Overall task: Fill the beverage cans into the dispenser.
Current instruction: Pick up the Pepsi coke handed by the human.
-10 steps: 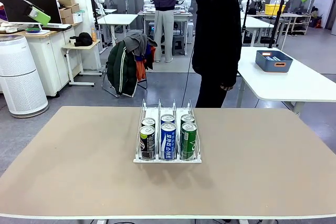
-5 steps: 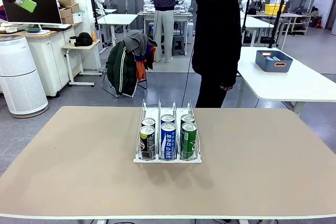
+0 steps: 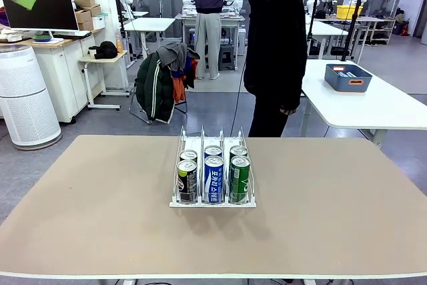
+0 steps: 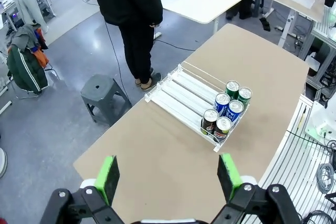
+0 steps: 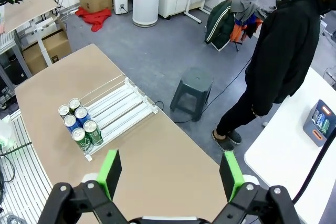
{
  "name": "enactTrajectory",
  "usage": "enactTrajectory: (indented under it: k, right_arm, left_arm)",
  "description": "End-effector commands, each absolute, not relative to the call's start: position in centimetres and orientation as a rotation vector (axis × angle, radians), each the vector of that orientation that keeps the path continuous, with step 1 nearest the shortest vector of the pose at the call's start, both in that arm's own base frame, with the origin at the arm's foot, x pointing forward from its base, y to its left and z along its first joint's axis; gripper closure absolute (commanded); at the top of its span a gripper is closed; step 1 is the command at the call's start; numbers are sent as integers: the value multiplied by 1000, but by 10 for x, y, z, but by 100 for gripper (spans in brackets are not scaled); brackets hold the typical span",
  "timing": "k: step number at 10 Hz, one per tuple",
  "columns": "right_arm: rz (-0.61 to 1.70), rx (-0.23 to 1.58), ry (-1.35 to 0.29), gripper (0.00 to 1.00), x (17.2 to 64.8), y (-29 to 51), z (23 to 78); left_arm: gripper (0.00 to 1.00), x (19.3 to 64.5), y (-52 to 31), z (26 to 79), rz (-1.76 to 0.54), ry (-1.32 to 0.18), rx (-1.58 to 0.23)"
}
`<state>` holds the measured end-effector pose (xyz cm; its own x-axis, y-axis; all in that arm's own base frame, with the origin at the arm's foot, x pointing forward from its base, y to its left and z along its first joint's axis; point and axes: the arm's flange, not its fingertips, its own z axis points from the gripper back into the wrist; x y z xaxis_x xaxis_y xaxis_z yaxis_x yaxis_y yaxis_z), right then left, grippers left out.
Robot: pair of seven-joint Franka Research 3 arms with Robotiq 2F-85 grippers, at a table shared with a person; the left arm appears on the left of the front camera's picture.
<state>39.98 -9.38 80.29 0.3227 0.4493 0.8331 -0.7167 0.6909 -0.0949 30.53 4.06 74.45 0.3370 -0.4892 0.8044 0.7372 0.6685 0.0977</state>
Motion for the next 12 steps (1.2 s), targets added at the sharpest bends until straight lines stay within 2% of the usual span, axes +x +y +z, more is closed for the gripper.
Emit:
enactTrajectory:
  k: [1, 12]
  right_arm:
    - [782, 315, -978, 0, 398, -94, 805]
    - [782, 315, -978, 0, 398, -94, 805]
  left_arm:
    - [0, 305, 42, 746, -813, -929, -305]
    - [0, 305, 42, 746, -813, -929, -305]
